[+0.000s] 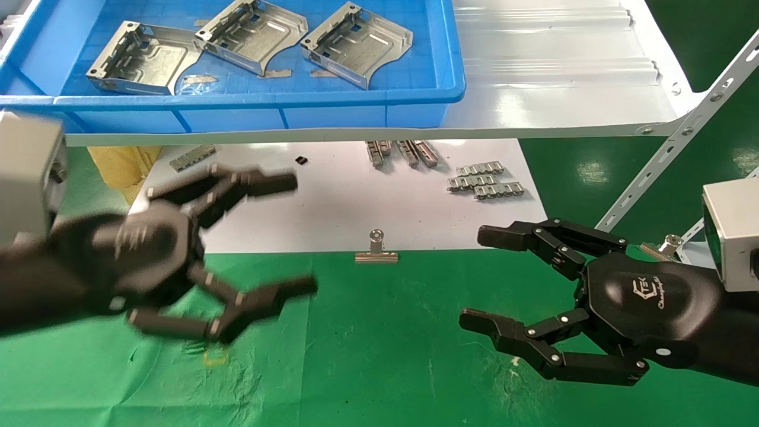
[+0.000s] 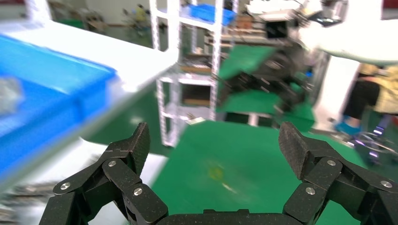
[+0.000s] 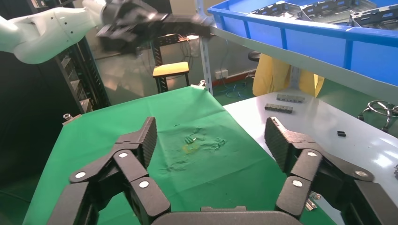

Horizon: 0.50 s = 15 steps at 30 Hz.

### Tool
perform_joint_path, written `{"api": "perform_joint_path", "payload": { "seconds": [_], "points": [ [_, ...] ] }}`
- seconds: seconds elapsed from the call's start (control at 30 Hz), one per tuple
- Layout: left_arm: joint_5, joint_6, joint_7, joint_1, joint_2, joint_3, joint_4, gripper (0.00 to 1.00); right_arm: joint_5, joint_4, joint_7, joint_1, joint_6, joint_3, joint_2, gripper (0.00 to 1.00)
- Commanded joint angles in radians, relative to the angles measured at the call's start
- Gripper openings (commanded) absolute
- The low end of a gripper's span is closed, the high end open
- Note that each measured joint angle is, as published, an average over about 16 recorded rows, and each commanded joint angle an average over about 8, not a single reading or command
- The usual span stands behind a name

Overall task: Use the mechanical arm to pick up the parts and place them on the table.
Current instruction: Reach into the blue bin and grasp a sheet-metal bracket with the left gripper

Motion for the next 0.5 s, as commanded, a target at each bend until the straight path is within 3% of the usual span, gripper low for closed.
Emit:
{"api": "perform_joint_path", "payload": {
  "seconds": [0.03,0.27,0.5],
  "points": [
    [0.013,-0.035,-0.014,-0.031,0.022,0.003,0.001,1.00,0.000,0.000,0.000,0.000,0.000,0.000,0.000,0.00],
    [0.172,-0.170,-0.065,-0.234,0.152,0.079,0.129,1.00,0.000,0.000,0.000,0.000,0.000,0.000,0.000,0.00],
    [0.327,-0.213,-0.066,-0.462,0.303,0.172,0.387,1.00,0.000,0.000,0.000,0.000,0.000,0.000,0.000,0.00]
  ]
}}
